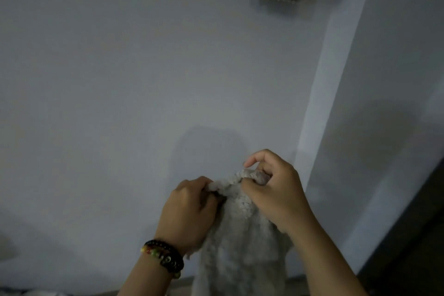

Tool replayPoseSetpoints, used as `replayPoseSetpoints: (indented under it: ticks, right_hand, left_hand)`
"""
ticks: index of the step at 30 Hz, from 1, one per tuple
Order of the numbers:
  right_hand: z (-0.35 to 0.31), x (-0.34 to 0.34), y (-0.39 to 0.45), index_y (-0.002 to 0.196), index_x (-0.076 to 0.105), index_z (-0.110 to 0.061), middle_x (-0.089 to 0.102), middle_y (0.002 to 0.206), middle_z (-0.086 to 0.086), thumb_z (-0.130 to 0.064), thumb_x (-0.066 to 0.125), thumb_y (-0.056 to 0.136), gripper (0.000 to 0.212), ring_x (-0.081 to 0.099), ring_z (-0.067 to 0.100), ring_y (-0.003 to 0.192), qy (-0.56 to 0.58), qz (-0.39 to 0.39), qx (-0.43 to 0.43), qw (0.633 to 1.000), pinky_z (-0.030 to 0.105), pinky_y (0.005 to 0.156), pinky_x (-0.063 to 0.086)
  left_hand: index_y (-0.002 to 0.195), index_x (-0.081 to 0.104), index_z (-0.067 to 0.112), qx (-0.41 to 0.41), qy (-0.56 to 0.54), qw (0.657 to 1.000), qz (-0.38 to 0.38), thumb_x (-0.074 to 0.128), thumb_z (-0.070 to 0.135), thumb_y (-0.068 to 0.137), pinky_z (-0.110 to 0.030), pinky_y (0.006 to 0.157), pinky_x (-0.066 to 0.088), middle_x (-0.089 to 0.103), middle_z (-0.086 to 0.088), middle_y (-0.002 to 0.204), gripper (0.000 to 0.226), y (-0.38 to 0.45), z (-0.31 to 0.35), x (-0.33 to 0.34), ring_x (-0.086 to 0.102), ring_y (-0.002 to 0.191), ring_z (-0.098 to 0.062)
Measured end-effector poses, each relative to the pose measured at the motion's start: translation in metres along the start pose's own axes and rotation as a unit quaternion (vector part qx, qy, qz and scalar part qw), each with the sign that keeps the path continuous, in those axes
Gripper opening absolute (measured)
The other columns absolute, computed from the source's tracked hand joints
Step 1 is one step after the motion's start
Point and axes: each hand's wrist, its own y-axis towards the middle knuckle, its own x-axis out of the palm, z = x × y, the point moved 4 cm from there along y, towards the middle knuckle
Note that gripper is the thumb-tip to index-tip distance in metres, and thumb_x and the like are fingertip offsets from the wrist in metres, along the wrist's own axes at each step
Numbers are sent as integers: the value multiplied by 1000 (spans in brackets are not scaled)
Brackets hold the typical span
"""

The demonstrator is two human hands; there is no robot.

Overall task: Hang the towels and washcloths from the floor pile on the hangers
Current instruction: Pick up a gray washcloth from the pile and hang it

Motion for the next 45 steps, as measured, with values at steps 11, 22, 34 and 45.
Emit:
replayPoseSetpoints:
  ticks: [11, 22, 34, 45]
  right_hand:
    - [-11, 3, -85, 65, 56, -13, 49, 58, -1, -28, 68, 85, 28, 44, 8, 54, -79, 151, 27, 985, 15, 49, 33]
    - [22, -4, -97, 91, 56, -25, 51, 84, -16, -38, 82, 70, 36, 52, 2, 75, -166, 38, 80, 982, 19, 61, 42]
    - [81, -41, -73, 93, 62, -14, 64, 89, -5, -9, 55, 89, 9, 62, 13, 84, -165, -94, 125, 974, 20, 70, 45]
    - [88, -51, -56, 52, 28, -17, 20, 41, -11, -24, 63, 90, 52, 21, 6, 39, 9, 46, 176, 983, 21, 44, 19]
  left_hand:
    - [71, 60, 26, -30, -92, 995, 29, 70, 4, 81, -8, 56, 40, 62, 11, 67, 26, -92, -40, -36, 58, 69, -2]
    - [85, 70, 7, -258, -371, 888, 82, 54, 21, 96, -30, 62, 55, 70, -2, 78, 24, -99, -53, -42, 64, 71, -12]
    - [78, 65, 9, -363, -442, 802, 171, 57, 27, 95, -44, 78, 52, 64, -13, 85, 26, -82, -19, -4, 61, 81, -27]
    - [74, 65, 9, -397, -419, 789, 211, 66, 31, 89, -34, 72, 52, 66, -9, 82, 27, -78, -36, -3, 62, 78, -24]
